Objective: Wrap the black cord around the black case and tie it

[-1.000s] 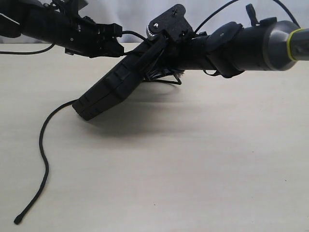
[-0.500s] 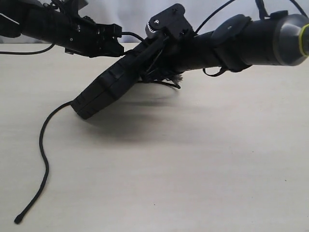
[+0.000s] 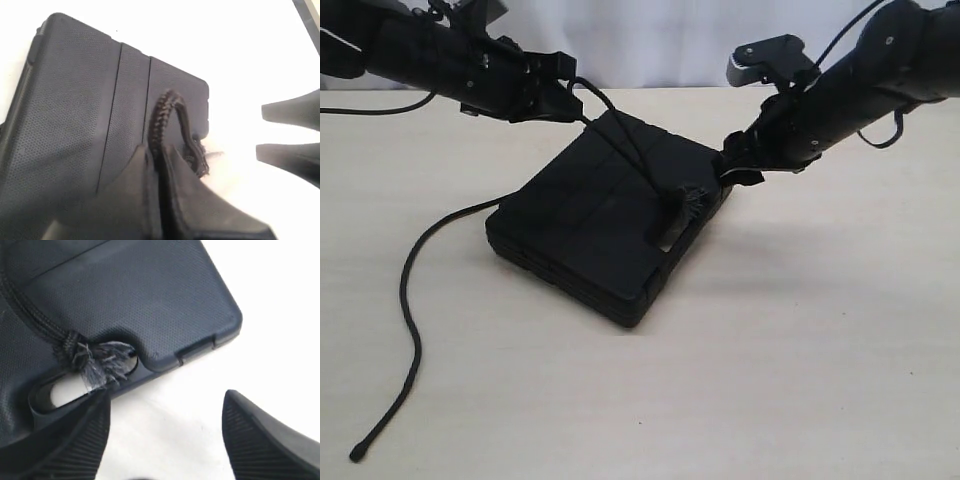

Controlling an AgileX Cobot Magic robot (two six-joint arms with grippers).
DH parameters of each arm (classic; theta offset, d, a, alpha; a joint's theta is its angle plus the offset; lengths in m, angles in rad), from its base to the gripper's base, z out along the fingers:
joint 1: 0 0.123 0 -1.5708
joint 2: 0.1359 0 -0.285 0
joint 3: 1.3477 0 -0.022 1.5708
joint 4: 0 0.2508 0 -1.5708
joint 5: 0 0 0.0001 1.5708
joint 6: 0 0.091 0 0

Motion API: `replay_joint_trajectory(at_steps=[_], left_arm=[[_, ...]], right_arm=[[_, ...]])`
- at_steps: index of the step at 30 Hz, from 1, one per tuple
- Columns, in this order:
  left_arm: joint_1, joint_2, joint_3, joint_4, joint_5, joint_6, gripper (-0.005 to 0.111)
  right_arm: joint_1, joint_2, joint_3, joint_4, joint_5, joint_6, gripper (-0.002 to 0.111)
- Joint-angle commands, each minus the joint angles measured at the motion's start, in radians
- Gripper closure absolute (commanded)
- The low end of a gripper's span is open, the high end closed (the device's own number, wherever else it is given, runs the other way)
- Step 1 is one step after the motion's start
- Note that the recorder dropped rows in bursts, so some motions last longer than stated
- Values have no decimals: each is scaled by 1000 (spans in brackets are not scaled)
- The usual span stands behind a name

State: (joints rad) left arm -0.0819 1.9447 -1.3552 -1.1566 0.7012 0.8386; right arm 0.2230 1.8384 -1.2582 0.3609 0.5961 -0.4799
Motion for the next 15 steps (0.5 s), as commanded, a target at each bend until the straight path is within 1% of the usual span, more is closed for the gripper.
replay_joint_trajectory(at_steps=[1,3,5,8,13,15], left_arm=[[0,0,-6,-14,15,3,107],[0,0,-6,-14,15,3,107],[0,0,-6,-14,18,3,107],[0,0,-6,-14,25,3,107],[0,0,-6,-10,25,9,107],[0,0,-6,-8,26,56,107]], right_arm=[[-11,-48,-2,-18,51,27,47],[-11,-63,-2,12,71,15,47],[-11,-67,-2,60,92,-57,47],[-11,-67,0,182,143,-282,47],[-11,-67,46,514,154,-713,47],[-11,-65,75,634,146,-912,47]])
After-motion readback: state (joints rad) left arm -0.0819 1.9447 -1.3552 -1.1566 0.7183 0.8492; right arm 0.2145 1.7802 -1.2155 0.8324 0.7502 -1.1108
